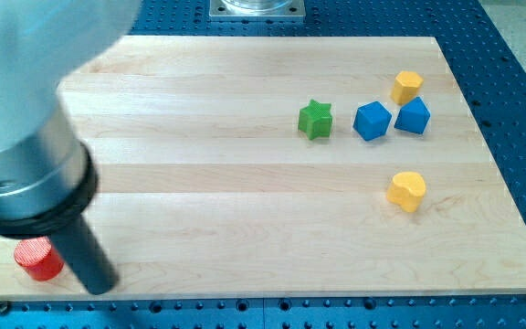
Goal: Push the green circle into the red star
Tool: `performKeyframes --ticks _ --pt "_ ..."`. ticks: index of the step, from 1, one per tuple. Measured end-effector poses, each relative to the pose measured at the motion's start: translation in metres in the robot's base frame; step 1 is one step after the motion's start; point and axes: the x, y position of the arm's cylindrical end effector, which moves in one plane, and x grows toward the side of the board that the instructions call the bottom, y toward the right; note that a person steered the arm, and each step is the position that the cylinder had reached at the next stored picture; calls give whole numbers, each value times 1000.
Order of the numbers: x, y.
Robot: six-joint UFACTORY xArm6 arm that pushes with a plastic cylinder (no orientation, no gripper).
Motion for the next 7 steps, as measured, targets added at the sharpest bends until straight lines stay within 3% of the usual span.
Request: performKeyframes --ticks 2,4,6,7 --pt "-44 -53" --pt "-53 -54" --pt "-118 -38" --pt "-87 -43"
